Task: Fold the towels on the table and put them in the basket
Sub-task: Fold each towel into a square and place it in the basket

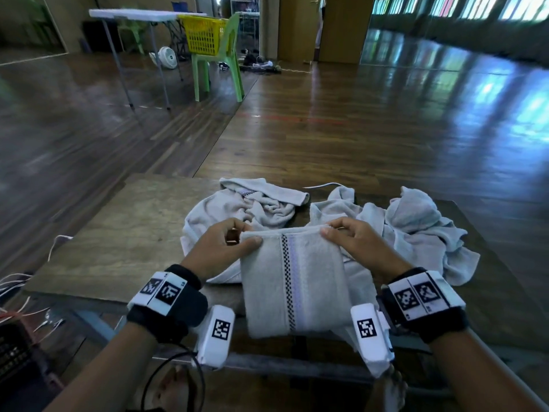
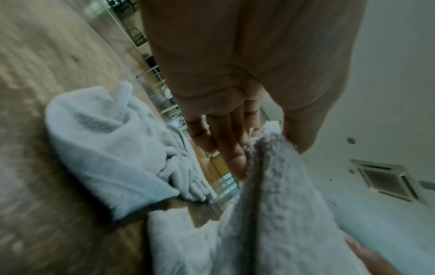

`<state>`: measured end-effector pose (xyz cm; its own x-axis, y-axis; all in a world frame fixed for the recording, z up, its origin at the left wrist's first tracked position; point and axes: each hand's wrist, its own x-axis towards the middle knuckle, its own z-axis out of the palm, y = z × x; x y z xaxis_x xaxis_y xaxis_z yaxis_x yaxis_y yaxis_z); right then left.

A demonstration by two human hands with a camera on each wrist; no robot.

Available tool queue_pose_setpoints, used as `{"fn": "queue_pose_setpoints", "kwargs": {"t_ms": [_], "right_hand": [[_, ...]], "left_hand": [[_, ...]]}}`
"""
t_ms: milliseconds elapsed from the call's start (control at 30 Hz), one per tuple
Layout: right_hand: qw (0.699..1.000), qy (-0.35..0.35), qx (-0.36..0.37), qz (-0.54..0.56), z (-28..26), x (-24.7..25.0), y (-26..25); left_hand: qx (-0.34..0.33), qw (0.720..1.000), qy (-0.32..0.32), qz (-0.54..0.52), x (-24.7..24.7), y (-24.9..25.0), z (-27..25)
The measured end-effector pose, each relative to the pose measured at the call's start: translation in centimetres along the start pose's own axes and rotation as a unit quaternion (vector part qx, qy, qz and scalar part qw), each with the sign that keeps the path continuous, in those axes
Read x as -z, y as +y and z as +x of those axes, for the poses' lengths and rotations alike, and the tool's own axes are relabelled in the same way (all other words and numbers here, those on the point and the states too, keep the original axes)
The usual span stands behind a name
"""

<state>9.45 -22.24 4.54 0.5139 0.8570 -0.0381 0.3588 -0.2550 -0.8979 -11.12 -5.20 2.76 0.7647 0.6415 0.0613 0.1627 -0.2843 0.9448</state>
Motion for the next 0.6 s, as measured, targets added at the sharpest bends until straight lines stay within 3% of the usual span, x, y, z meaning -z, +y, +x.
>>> {"fn": "queue_pose_setpoints", "kwargs": {"t_ms": [133, 267, 600], "right_hand": [[0.99, -0.02, -0.072, -0.117, 1.5, -0.8, 3.2], [0.957, -0.031, -0.096, -0.272, 1.9, -2.0, 5.3], [0.966, -0.047, -0.038, -0.251, 2.5, -2.1, 5.1]], "left_hand": [[0.065, 0.995, -0.023, 0.068, -1.5, -3.0, 1.4], [0.064, 0.969, 0.013, 0.24, -2.9, -4.9, 1.7], [-0.046, 0.969, 0.027, 0.243, -3.1, -5.3, 2.2]]}}
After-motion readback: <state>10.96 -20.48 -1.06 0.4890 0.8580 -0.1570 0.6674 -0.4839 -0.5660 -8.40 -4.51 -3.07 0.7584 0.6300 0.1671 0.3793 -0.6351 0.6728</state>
